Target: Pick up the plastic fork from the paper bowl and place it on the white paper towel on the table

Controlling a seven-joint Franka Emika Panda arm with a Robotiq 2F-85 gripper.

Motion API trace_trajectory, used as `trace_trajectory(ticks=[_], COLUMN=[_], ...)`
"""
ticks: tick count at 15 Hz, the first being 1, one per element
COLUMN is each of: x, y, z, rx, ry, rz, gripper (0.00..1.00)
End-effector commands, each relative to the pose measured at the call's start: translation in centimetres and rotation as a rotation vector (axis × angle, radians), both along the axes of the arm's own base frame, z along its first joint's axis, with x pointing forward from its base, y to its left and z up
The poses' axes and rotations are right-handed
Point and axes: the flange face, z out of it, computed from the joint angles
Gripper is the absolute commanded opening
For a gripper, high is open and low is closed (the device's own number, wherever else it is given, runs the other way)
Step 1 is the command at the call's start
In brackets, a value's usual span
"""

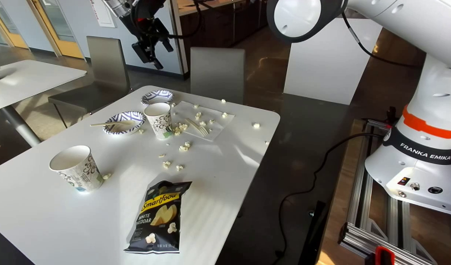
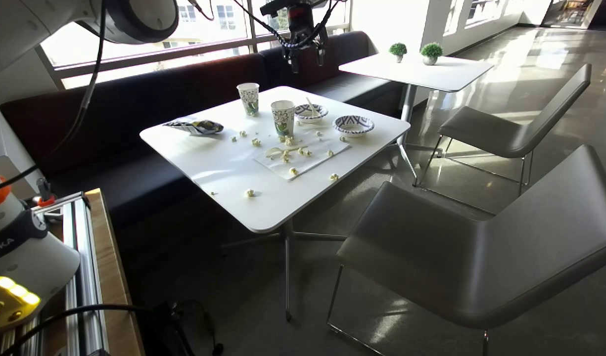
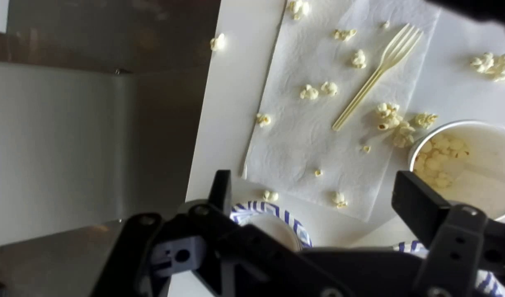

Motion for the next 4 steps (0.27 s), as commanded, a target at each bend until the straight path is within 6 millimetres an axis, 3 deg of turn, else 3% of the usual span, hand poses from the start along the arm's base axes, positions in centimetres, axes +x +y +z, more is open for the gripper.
trace_trajectory(ticks=[1, 4], x=[0.17, 0.26], y=[0.22, 0.29], z=[0.68, 1.23], rx=[-0.001, -0.001], ry=[-0.017, -0.027], rz=[0.030, 0.054], gripper=[1.00, 1.00])
